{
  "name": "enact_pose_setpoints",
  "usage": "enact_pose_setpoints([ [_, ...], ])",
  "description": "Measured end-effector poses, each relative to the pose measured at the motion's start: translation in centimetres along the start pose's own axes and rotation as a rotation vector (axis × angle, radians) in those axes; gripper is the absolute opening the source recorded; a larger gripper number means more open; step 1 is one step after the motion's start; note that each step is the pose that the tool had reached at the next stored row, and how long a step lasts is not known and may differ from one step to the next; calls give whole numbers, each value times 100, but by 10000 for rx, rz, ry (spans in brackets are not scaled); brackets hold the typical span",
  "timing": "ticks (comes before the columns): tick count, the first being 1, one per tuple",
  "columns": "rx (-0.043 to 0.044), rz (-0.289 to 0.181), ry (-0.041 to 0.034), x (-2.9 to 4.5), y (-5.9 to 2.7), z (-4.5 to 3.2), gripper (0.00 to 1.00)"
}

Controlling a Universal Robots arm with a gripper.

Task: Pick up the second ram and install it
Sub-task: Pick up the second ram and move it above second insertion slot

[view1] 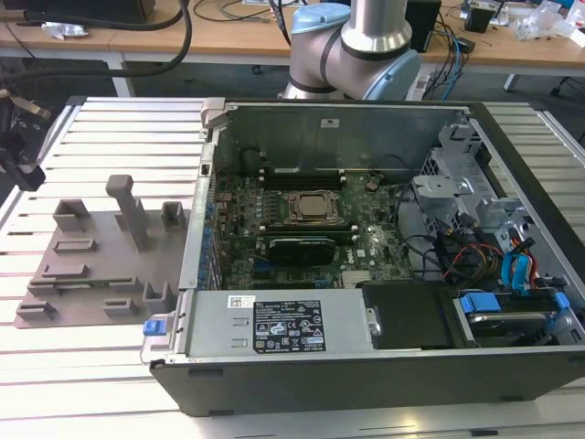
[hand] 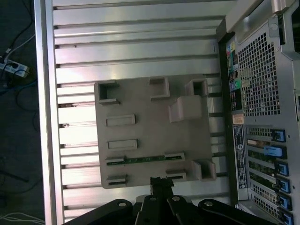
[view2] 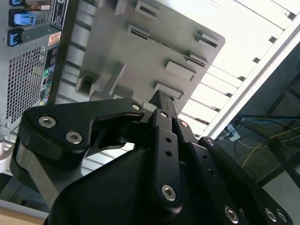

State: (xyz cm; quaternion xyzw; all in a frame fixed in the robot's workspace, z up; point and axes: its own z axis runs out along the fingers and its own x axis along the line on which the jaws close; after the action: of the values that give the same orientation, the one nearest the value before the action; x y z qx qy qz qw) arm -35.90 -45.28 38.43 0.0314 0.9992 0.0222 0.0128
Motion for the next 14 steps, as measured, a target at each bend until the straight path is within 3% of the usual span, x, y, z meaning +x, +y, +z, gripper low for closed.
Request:
enact_pose_setpoints([
  [5, -31, -1274, 58, 0, 0, 0, 10],
  [14, -63, -2612, 118, 0, 0, 0, 10],
])
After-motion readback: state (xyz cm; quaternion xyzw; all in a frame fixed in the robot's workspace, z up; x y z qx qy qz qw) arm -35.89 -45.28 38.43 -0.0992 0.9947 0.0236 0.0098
